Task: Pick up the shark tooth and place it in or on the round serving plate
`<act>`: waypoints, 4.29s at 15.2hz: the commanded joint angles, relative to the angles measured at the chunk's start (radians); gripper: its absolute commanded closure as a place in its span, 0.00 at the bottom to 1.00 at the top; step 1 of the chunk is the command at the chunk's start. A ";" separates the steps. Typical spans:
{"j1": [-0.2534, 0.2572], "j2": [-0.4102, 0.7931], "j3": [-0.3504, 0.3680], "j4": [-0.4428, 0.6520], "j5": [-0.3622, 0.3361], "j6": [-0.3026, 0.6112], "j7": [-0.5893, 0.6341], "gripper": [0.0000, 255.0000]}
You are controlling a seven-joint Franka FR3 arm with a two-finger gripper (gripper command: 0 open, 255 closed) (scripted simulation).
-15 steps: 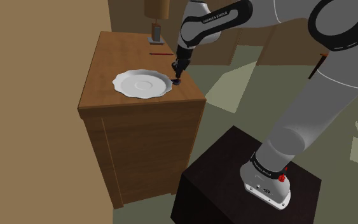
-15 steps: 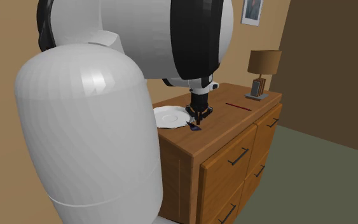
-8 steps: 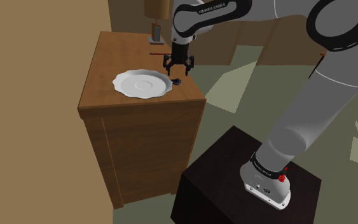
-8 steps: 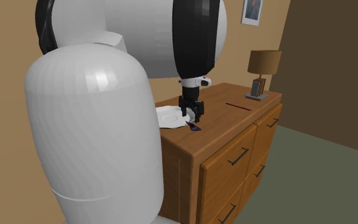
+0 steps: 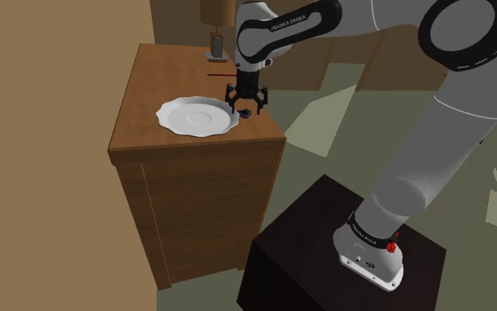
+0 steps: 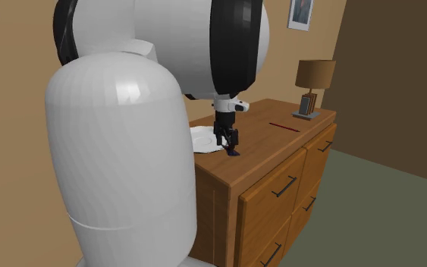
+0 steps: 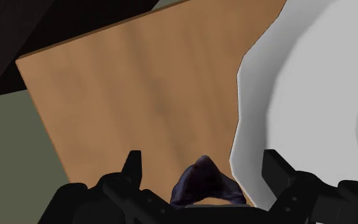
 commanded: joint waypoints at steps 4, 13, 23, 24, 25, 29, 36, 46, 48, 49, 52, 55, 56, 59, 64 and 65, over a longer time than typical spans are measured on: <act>0.000 0.005 0.000 -0.006 -0.001 0.011 0.001 0.00; -0.002 0.005 -0.002 0.008 0.000 -0.003 -0.003 1.00; -0.001 -0.019 0.000 0.048 0.003 -0.066 -0.003 1.00; -0.001 -0.022 0.000 0.058 0.003 -0.079 -0.003 1.00; -0.001 -0.025 0.000 0.068 0.003 -0.092 -0.004 1.00; -0.001 -0.035 0.000 0.111 0.005 -0.145 -0.006 1.00; 0.008 -0.018 0.010 0.211 0.005 -0.229 0.012 1.00; 0.126 0.287 0.087 0.630 -0.037 -0.351 0.201 1.00; 0.159 0.372 0.096 0.758 -0.052 -0.396 0.236 1.00; 0.159 0.369 0.095 0.741 -0.052 -0.381 0.236 1.00; 0.156 0.364 0.095 0.692 -0.051 -0.338 0.237 1.00; 0.154 0.361 0.094 0.648 -0.051 -0.297 0.237 1.00; 0.153 0.361 0.094 0.634 -0.051 -0.283 0.238 1.00; 0.152 0.362 0.094 0.594 -0.051 -0.243 0.239 1.00; 0.150 0.366 0.093 0.547 -0.053 -0.192 0.241 1.00; 0.150 0.366 0.093 0.548 -0.053 -0.192 0.241 1.00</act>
